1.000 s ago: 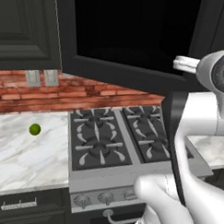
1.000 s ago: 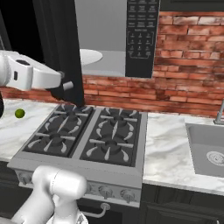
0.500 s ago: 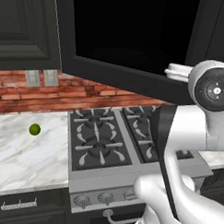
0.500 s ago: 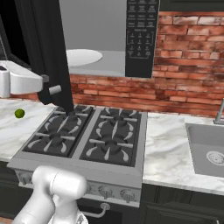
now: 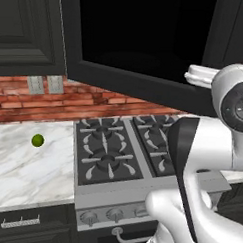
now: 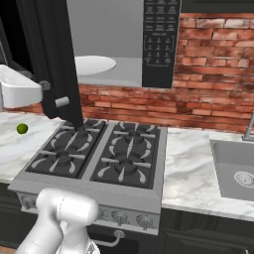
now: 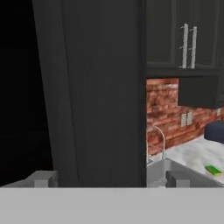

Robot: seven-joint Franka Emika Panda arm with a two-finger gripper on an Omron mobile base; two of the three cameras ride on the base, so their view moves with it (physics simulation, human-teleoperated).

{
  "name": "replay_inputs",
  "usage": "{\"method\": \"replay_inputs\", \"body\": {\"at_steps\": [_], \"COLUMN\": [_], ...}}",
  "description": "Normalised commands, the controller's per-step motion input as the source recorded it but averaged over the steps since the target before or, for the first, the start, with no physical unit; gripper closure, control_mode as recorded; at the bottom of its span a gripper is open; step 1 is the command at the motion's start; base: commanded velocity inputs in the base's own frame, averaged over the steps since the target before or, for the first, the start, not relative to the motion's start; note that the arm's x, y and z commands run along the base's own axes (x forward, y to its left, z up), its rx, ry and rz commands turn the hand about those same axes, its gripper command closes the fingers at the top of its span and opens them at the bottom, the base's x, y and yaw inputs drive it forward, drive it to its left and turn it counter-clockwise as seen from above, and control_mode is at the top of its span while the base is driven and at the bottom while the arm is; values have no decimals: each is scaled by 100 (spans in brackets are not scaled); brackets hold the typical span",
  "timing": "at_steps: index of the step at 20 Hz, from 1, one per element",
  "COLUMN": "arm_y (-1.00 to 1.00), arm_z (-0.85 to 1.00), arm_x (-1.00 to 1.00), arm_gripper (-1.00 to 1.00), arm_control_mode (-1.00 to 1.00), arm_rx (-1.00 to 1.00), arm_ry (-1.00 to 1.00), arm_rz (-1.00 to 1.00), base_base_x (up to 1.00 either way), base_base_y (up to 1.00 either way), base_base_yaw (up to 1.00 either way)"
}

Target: Place the sponge inside the microwave to prepare for sanitizing.

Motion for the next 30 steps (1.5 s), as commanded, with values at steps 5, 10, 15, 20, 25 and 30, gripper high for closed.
{"method": "replay_inputs", "body": {"at_steps": [5, 10, 15, 20, 25, 30], "arm_y": [0, 0, -38, -75, -79, -78], "arm_z": [97, 69, 14, 14, 19, 11], "arm_x": [-81, -100, -100, -78, -47, -19], "arm_gripper": [-100, -100, -100, -100, -100, -100], "arm_control_mode": [-100, -100, -100, -100, -100, -100], "arm_rx": [1, 9, 41, 67, 72, 62], "arm_ry": [-9, -16, -23, -6, 0, 0], "arm_rz": [-1, 0, 5, 11, 8, 2], "base_base_x": [0, 0, 0, 0, 0, 0], "base_base_y": [0, 0, 0, 0, 0, 0], "base_base_yaw": [0, 0, 0, 0, 0, 0]}}
